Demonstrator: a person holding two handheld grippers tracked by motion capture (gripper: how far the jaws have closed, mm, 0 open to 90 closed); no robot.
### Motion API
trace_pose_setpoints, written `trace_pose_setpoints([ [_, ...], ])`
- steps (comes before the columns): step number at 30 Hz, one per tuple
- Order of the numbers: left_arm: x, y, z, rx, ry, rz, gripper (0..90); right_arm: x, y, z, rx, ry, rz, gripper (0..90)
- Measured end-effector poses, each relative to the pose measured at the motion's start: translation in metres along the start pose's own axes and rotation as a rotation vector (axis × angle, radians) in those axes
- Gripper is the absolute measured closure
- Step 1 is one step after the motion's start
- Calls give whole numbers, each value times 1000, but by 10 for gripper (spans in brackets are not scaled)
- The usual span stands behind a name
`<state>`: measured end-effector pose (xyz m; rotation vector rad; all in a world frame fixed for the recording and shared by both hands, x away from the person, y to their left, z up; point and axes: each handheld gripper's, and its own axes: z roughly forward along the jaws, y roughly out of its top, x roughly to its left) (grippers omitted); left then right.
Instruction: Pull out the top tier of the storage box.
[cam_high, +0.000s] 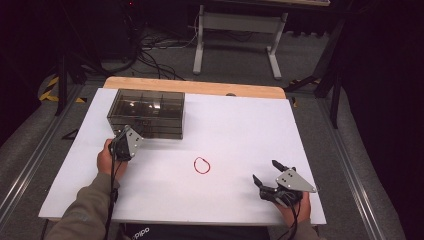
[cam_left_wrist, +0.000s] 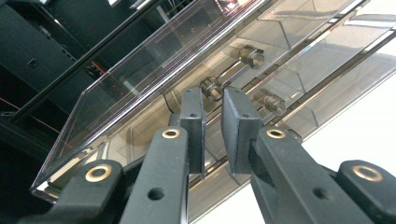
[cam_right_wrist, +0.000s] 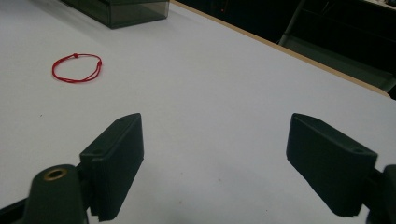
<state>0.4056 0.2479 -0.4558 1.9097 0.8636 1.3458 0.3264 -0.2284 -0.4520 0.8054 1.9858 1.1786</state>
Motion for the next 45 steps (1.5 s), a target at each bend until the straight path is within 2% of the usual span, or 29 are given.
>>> trace_pose_setpoints([
  [3, 1, -1, -2, -3, -4, 4, 797, 0, 0, 0, 2, 0, -2, 199],
  [10, 1, -3, -8, -8, -20, -18, 796, -1, 0, -1, 3, 3, -1, 204],
  [13, -2, -5, -11, -16, -10, 10, 794, -1, 0, -1, 6, 4, -2, 204],
  [15, -1, -6, -14, -16, -21, -2, 794, -1, 0, -1, 5, 4, -3, 205],
  [43, -1, -8, -26, -7, -49, -10, 793, -1, 0, -1, 13, 5, -10, 211],
  [45, -1, -7, -28, -12, -51, -10, 826, -1, 0, -2, 7, -4, -7, 205],
])
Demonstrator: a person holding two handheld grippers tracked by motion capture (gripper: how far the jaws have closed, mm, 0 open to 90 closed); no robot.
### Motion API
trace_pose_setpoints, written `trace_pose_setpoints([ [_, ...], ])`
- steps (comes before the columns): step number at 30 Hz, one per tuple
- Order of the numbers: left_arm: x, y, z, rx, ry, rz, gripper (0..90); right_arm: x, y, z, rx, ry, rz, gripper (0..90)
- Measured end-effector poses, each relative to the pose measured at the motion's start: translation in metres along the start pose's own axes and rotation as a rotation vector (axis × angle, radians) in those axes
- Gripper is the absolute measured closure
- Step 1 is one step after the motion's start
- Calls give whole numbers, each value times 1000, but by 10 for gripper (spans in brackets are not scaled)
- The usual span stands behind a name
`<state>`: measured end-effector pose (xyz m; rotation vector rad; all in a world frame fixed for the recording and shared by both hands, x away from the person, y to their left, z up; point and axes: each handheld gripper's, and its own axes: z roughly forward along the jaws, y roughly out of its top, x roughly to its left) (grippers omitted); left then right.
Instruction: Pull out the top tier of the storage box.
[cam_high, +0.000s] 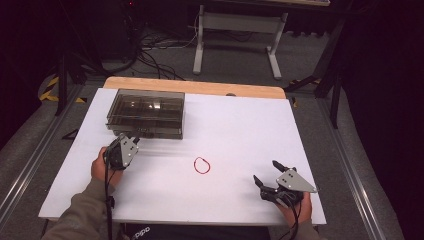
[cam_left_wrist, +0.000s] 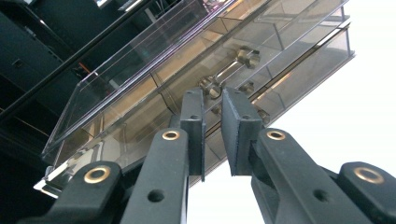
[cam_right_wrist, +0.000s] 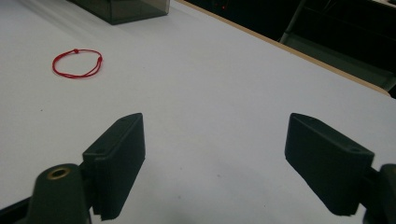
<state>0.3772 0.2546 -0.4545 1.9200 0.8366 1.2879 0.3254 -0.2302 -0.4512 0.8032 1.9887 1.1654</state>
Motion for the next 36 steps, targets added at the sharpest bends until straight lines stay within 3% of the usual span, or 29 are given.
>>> trace_pose_setpoints([
  [11, 6, 8, -9, -33, -34, -12, 895, 0, 0, 0, 2, 5, -1, 208],
  [15, 18, 18, -16, -72, -81, -84, 895, 0, 0, 0, -1, 4, -2, 209],
  [16, 20, 19, -17, -72, -79, -86, 895, 0, 0, 0, -1, 4, -2, 209],
  [17, 28, 24, -17, -67, -116, -112, 895, 0, 0, 0, 3, 5, 0, 210],
  [22, 47, 36, -9, 13, -188, -141, 896, 1, 0, 2, 11, 5, -3, 214],
  [26, 58, 45, -2, 65, -200, -153, 896, 2, 0, 1, 7, 1, -2, 219],
  [28, 64, 53, 4, 111, -183, -137, 896, 4, 2, -3, -36, -12, -8, 223],
  [29, 64, 53, 4, 111, -183, -137, 896, 4, 3, -4, -46, -18, -12, 225],
  [32, 67, 55, 14, 164, -189, -115, 896, 5, 2, -5, -48, -23, -19, 229],
  [33, 69, 53, 21, 203, -206, -112, 896, 4, 2, -4, -40, -21, -16, 229],
  [35, 69, 51, 25, 217, -212, -111, 895, 4, 1, -4, -36, -17, -12, 230],
  [36, 69, 49, 27, 227, -240, -116, 895, 4, 1, -3, -33, -15, -12, 231],
])
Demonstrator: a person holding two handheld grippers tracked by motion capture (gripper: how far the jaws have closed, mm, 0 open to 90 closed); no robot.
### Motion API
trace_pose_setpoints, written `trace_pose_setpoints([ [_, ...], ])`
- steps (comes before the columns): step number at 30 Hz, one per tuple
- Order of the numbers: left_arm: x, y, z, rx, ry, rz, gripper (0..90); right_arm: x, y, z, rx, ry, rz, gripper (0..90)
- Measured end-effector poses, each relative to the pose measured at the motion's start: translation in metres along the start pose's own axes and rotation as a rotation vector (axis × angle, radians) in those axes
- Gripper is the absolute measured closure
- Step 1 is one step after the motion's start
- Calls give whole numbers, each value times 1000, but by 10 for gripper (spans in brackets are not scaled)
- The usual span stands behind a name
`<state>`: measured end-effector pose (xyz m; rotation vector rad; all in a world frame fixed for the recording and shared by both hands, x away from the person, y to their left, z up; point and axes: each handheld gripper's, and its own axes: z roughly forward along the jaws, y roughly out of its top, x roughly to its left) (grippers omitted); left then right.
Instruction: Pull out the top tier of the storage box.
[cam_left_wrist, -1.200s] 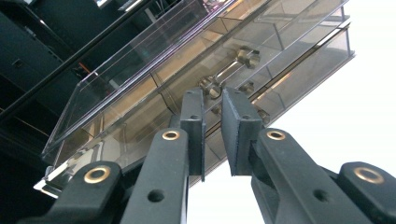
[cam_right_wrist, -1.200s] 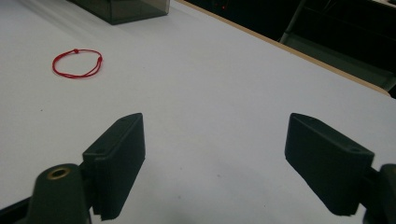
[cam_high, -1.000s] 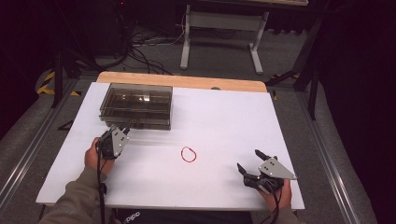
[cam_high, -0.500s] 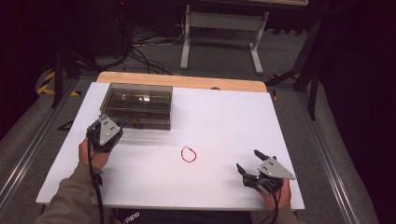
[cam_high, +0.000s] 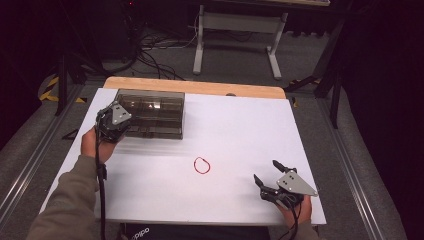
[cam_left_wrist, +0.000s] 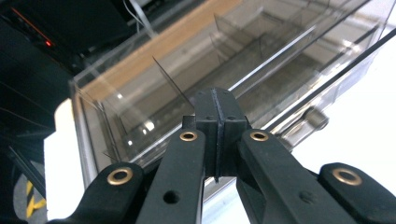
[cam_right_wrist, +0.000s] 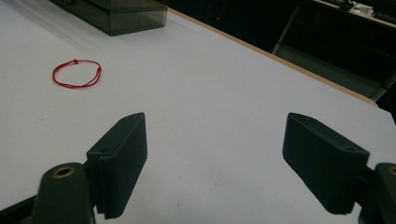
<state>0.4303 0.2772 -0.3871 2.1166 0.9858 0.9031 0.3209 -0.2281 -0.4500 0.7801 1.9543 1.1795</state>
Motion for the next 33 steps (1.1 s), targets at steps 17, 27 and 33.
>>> trace_pose_setpoints([
  [17, 16, -10, -5, 23, -45, -122, 894, 4, 1, 3, 19, 29, -31, 246],
  [27, 21, 0, 8, 169, -120, -107, 855, 6, 1, 5, 31, 41, -47, 252],
  [33, 24, -5, 11, 171, -148, -112, 855, 3, 0, 9, 44, 41, -33, 256],
])
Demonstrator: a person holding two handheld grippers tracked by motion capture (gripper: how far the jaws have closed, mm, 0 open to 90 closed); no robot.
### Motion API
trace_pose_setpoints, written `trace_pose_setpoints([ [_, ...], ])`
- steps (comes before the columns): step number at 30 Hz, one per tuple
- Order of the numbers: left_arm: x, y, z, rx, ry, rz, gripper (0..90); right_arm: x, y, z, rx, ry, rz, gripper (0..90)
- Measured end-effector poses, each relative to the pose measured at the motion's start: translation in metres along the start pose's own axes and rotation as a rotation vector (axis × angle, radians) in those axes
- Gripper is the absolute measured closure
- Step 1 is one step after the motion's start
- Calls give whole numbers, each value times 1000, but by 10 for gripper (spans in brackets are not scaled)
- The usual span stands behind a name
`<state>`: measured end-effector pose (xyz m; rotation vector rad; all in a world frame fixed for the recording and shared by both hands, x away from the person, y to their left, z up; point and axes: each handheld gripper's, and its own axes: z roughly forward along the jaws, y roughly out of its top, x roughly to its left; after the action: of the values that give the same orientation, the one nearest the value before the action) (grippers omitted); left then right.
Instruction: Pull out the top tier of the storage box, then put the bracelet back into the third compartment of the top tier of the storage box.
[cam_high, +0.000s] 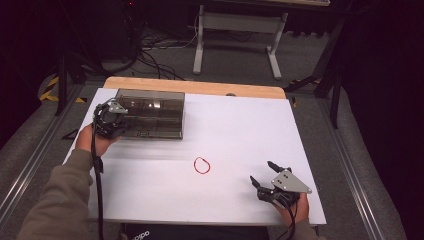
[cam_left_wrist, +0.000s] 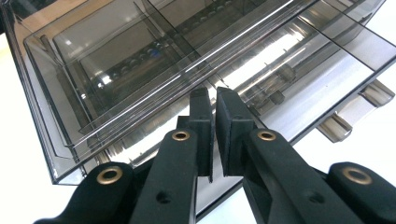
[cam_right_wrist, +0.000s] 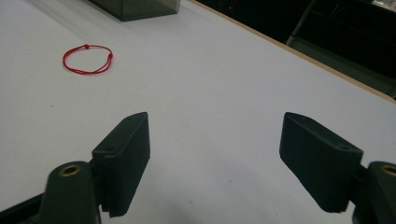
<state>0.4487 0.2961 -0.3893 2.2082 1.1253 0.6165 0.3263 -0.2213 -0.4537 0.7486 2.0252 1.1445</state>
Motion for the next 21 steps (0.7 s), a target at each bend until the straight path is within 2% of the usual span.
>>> trace_pose_setpoints([
  [6, -2, 0, 0, -2, 9, 14, 892, -1, -1, 2, 5, 3, 2, 255],
  [15, -4, 0, -1, 7, 13, 22, 894, -2, 1, 0, -3, 0, 4, 255],
  [21, -5, -2, -4, 15, 0, 47, 877, -1, 0, -1, -11, -13, 9, 269],
])
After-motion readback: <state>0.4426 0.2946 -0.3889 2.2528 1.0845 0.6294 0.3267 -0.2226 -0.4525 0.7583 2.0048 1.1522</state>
